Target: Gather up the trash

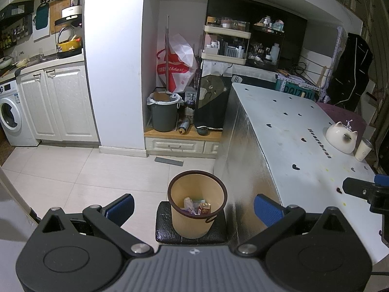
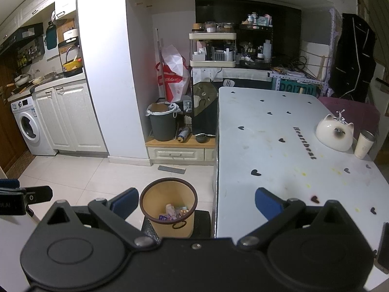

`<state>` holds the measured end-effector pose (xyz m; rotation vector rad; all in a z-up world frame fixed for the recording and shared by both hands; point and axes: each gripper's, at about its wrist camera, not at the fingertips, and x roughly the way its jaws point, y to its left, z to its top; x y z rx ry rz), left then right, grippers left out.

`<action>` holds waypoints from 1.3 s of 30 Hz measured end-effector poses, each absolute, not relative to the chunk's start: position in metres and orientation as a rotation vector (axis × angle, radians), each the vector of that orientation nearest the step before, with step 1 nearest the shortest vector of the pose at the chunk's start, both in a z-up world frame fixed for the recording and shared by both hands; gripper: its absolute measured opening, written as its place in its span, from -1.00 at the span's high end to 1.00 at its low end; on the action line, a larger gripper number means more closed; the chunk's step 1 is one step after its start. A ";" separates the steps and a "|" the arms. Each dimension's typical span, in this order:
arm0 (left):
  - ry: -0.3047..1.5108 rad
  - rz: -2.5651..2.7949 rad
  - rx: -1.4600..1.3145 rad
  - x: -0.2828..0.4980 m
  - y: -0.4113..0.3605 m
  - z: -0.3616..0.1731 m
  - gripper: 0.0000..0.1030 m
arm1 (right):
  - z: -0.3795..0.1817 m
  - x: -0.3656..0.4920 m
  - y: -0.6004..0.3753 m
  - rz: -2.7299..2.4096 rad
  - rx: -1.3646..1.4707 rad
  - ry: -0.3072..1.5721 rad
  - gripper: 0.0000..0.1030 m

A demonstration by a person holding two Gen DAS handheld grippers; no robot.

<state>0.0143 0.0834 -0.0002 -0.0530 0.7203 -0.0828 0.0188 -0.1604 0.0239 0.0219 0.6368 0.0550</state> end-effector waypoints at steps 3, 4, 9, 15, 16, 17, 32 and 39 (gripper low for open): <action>0.720 -0.083 -0.053 0.014 0.083 0.000 -1.00 | 0.024 0.020 -0.160 0.055 0.021 0.636 -1.00; 0.720 -0.084 -0.053 0.014 0.083 -0.001 -1.00 | 0.024 0.020 -0.159 0.054 0.021 0.635 -1.00; 0.719 -0.082 -0.055 0.018 0.088 0.002 -1.00 | 0.025 0.021 -0.159 0.056 0.018 0.633 -1.00; 0.719 -0.084 -0.055 0.017 0.087 0.001 -1.00 | 0.026 0.021 -0.160 0.055 0.018 0.633 -1.00; 0.719 -0.085 -0.055 0.020 0.090 0.003 -1.00 | 0.026 0.021 -0.160 0.055 0.018 0.633 -1.00; 0.720 -0.085 -0.055 0.022 0.091 0.005 -1.00 | 0.026 0.021 -0.160 0.055 0.018 0.633 -1.00; 0.720 -0.084 -0.054 0.025 0.090 0.006 -1.00 | 0.028 0.024 -0.165 0.051 0.018 0.633 -1.00; 0.719 -0.083 -0.055 0.026 0.090 0.006 -1.00 | 0.027 0.023 -0.164 0.051 0.017 0.633 -1.00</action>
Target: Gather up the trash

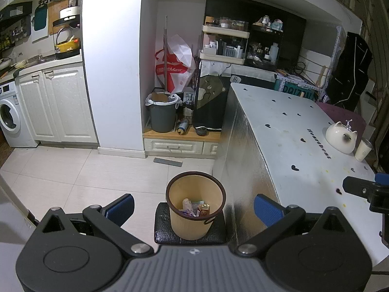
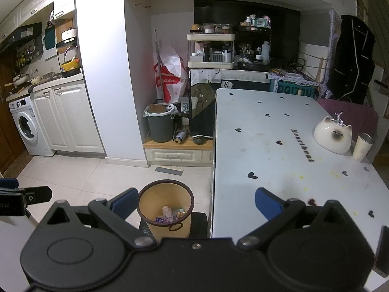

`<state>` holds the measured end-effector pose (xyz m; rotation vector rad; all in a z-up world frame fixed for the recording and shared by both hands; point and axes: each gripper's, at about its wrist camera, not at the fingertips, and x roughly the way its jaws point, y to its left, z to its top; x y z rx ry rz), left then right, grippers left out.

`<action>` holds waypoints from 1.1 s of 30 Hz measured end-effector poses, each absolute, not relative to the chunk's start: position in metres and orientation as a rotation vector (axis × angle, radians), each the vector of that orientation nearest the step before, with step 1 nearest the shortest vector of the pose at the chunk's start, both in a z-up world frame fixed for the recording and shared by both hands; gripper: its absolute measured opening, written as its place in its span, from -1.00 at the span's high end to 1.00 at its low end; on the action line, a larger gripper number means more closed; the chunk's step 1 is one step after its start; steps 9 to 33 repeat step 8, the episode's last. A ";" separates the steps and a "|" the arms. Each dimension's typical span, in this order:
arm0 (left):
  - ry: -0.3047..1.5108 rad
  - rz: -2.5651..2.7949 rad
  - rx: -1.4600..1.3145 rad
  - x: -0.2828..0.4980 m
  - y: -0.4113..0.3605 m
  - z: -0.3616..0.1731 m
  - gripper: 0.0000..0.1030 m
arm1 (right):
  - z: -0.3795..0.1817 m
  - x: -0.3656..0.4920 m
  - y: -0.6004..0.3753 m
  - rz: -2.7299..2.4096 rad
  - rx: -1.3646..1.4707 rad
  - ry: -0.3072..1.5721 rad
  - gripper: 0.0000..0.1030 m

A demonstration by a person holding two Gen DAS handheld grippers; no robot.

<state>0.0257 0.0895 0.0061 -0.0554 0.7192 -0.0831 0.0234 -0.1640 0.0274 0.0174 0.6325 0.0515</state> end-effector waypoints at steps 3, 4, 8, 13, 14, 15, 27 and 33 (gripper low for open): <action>0.719 -0.084 -0.055 0.026 0.089 0.005 -1.00 | 0.027 0.023 -0.164 0.051 0.019 0.634 -1.00; 0.719 -0.083 -0.054 0.026 0.089 0.005 -1.00 | 0.027 0.024 -0.164 0.050 0.019 0.634 -1.00; 0.714 -0.081 -0.047 0.029 0.082 0.002 -1.00 | 0.027 0.024 -0.164 0.051 0.018 0.633 -1.00; 0.714 -0.081 -0.047 0.029 0.082 0.002 -1.00 | 0.027 0.024 -0.164 0.051 0.018 0.633 -1.00; 0.714 -0.081 -0.047 0.029 0.082 0.002 -1.00 | 0.027 0.024 -0.164 0.051 0.018 0.633 -1.00; 0.714 -0.081 -0.047 0.029 0.082 0.002 -1.00 | 0.027 0.024 -0.164 0.051 0.018 0.633 -1.00; 0.714 -0.081 -0.047 0.029 0.082 0.002 -1.00 | 0.027 0.024 -0.164 0.051 0.018 0.633 -1.00; 0.714 -0.081 -0.047 0.029 0.082 0.002 -1.00 | 0.027 0.024 -0.164 0.051 0.018 0.633 -1.00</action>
